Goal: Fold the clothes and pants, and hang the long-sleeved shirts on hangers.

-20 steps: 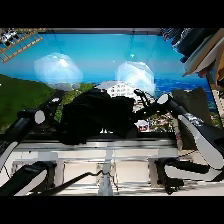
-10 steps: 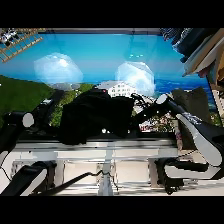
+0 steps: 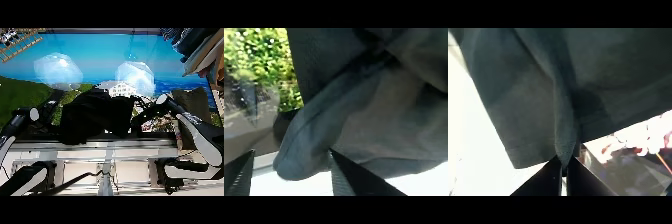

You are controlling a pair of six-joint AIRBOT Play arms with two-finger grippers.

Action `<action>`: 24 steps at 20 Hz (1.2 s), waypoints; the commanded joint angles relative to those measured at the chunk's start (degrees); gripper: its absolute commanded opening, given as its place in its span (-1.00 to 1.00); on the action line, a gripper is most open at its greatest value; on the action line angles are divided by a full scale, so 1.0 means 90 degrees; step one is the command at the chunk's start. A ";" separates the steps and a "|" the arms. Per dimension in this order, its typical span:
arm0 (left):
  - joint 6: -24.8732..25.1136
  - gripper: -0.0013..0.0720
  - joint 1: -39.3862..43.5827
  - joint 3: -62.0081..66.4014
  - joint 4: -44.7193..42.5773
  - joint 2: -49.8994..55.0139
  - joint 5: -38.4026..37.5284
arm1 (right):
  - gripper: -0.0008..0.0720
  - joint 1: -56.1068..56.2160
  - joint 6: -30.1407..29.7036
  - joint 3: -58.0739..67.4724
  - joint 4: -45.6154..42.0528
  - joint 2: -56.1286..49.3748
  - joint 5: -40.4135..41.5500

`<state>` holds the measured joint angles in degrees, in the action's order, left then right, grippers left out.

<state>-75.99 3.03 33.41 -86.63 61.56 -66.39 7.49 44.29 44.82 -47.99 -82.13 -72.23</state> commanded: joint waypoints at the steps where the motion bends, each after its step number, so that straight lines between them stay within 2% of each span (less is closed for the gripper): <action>1: 0.0121 -0.76 -0.0022 0.0000 0.0146 0.0318 0.0107 | -0.92 0.0005 0.0005 0.0007 0.0000 0.0066 -0.0255; 2: 0.0272 -0.94 -0.0027 0.0017 0.0245 0.0318 -0.0010 | -0.93 0.0005 0.0005 0.0012 0.0000 0.0165 -0.0211; 4: 0.0559 -0.94 -0.0039 0.0330 0.0299 0.0313 -0.0707 | -0.94 -0.0002 0.0240 0.0206 -0.0189 0.0500 -0.0185; 8: 0.0882 -0.95 -0.0512 0.2545 0.0828 0.0100 -0.2280 | -0.94 0.0000 0.1593 0.1644 -0.1838 0.1843 -0.0253; 10: 0.0872 -0.95 -0.1195 0.4330 0.1773 -0.0100 -0.2591 | -0.94 0.0000 0.2222 0.2715 -0.2518 0.2691 -0.0367; 12: 0.0867 -0.95 -0.2108 0.6161 0.3279 -0.0296 -0.2548 | -0.94 0.0000 0.2691 0.3852 -0.2868 0.3555 -0.0231; 13: 0.0758 -0.95 -0.2606 0.7002 0.4065 -0.0386 -0.2392 | -0.94 0.0000 0.2878 0.4420 -0.2902 0.3983 0.0019; 14: 0.0571 -0.95 -0.3160 0.7825 0.4889 -0.0491 -0.2033 | -0.94 0.0000 0.3024 0.4896 -0.2873 0.4354 0.0355; 16: 0.0537 -0.95 -0.4228 0.9109 0.6305 -0.0704 -0.1117 | -0.94 0.0000 0.3072 0.5683 -0.2637 0.5022 0.1064; 18: 0.0532 -0.95 -0.5221 0.9836 0.7196 -0.0971 0.0034 | -0.94 0.0000 0.3070 0.6215 -0.2397 0.5464 0.1566; 20: 0.0537 -0.95 -0.5972 0.9855 0.7485 -0.1348 0.1229 | -0.93 0.0000 0.3033 0.6688 -0.2370 0.5617 0.1688; 21: 0.0537 -0.95 -0.6212 0.9855 0.7490 -0.1438 0.1562 | -0.93 0.0000 0.2956 0.6907 -0.2370 0.5588 0.1695; 24: 0.0544 -0.95 -0.6288 0.9850 0.7575 -0.1173 0.1494 | -0.93 0.0000 0.2963 0.7089 -0.2531 0.5331 0.1608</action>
<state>-70.94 -49.89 120.27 -22.92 50.39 -58.39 7.51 70.74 105.32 -69.67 -33.74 -58.72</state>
